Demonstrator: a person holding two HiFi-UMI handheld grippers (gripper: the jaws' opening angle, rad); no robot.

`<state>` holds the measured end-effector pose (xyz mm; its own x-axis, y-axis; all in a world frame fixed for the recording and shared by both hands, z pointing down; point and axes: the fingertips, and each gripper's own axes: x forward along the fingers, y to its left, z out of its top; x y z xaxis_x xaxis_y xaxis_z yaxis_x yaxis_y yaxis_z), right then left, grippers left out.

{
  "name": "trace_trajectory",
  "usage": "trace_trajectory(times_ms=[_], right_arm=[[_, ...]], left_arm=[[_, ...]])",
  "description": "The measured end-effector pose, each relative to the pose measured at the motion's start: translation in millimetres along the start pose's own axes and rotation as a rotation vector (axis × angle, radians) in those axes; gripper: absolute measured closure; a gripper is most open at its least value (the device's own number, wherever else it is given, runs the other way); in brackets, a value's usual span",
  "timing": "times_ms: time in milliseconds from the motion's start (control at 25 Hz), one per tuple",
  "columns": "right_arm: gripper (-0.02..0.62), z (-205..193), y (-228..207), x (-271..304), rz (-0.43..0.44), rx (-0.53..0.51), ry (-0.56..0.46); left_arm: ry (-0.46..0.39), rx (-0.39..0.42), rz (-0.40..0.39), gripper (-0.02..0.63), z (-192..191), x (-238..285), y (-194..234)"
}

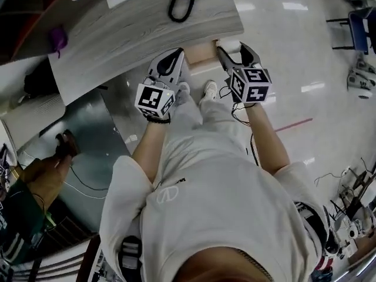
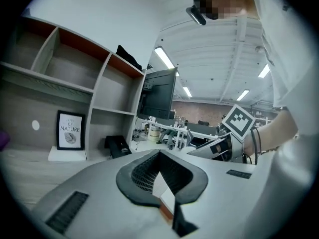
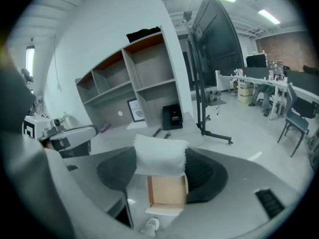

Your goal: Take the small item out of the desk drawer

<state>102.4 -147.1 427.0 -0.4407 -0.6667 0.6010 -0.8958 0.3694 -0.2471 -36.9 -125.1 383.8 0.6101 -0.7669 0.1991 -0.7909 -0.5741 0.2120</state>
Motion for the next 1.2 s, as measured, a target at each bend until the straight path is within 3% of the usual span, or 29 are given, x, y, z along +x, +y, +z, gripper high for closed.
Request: trace_trajectory(times_ms=[320,880,1200], right_arm=[[0.310,65,-12,-52,-0.028,0.063,-0.177],[0.311,170,-25,-160,-0.069,0.021,-0.443],[0.313,196,-35,-210,-0.124,0.006,-0.540]], left_arm=[[-0.081,0.085,0.036,0.607,65,-27,-1],[-0.203,0.151,0.097,0.607,143,-70,-3],[-0.269,0.208,0.140,0.607,183,-93,7]])
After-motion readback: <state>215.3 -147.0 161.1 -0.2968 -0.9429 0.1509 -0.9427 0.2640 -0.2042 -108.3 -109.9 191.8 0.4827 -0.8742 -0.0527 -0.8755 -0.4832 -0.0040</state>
